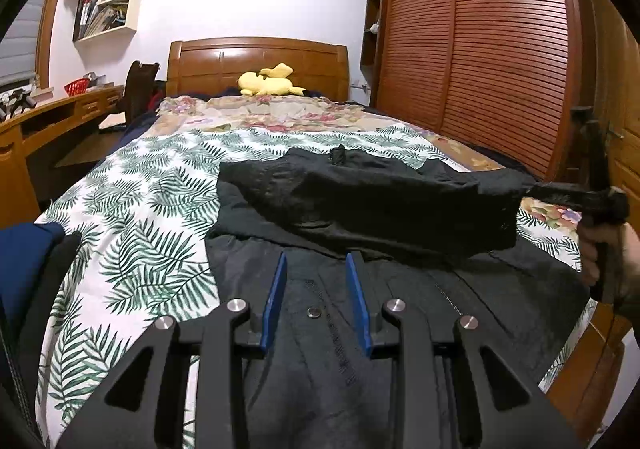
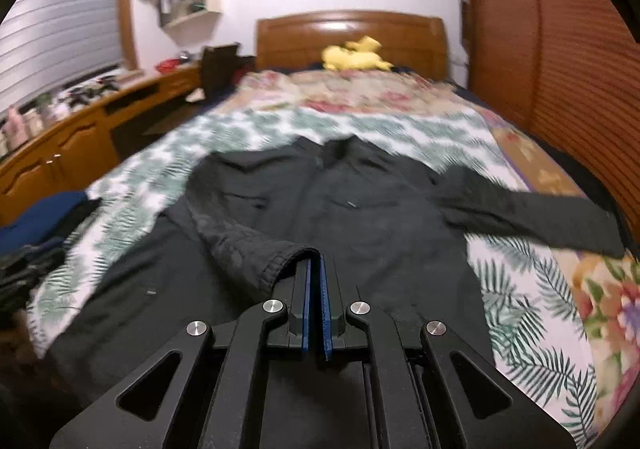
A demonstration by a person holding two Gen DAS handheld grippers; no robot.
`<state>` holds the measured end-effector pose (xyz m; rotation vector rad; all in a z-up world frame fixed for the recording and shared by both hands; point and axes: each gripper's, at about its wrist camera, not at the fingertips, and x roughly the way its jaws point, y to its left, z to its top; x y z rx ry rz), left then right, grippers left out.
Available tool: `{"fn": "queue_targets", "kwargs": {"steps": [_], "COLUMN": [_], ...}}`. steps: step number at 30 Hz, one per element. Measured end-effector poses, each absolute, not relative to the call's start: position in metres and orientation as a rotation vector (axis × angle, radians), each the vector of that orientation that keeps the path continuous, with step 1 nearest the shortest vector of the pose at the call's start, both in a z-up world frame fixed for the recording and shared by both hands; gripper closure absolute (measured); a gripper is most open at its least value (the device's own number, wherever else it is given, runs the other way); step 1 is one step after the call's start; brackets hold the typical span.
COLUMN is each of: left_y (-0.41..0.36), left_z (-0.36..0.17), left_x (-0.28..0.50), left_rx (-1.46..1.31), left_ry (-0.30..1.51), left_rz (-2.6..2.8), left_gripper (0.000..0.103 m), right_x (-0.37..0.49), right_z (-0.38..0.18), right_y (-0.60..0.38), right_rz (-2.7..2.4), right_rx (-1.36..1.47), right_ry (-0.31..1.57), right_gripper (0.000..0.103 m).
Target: Fold large clothes
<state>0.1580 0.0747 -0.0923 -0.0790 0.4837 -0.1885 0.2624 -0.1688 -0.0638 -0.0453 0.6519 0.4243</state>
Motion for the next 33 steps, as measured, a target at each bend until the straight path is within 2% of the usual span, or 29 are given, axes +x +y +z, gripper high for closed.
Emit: {"fn": "queue_targets", "kwargs": {"steps": [7,11,16,17,18,19,21,33], "left_y": [0.057,0.048,0.028,0.023,0.017,0.012,0.004,-0.043], "left_z": [-0.092,-0.092,-0.095,-0.096,-0.096,-0.097,-0.099,-0.112], "left_x": [0.170,0.178,0.187,0.188,0.189,0.191,0.194,0.217], "left_rx": [-0.095,-0.112,-0.095,-0.089,-0.085,-0.079,-0.065,-0.053], "left_ry": [0.487,0.486,0.501,0.502,0.503,0.505,0.507,0.561], "left_rz": [-0.229,-0.262,-0.299,-0.307,-0.317,-0.320,-0.316,-0.390], "left_gripper": [0.074,0.066,0.064,0.063,0.063,0.063,0.063,0.063], "right_x": [0.294,0.304,0.306,0.306,0.304,0.303,0.304,0.334], "right_z": [-0.102,-0.112,-0.112,-0.111,-0.110,-0.109,-0.110,-0.169], "right_y": [-0.196,-0.208,-0.223,-0.224,-0.224,-0.225,-0.224,-0.202], "right_rz": [0.325,0.285,0.233,0.221,0.214,0.218,0.248,0.372], "right_rx": [-0.035,-0.023,-0.040,-0.058,-0.074,-0.088,-0.099,-0.124], "right_ry": [0.729,0.746,0.735,0.728,0.718,0.707,0.700,0.886], "right_gripper": [0.101,0.101,0.098,0.097,0.090,0.078,0.066,0.066]}}
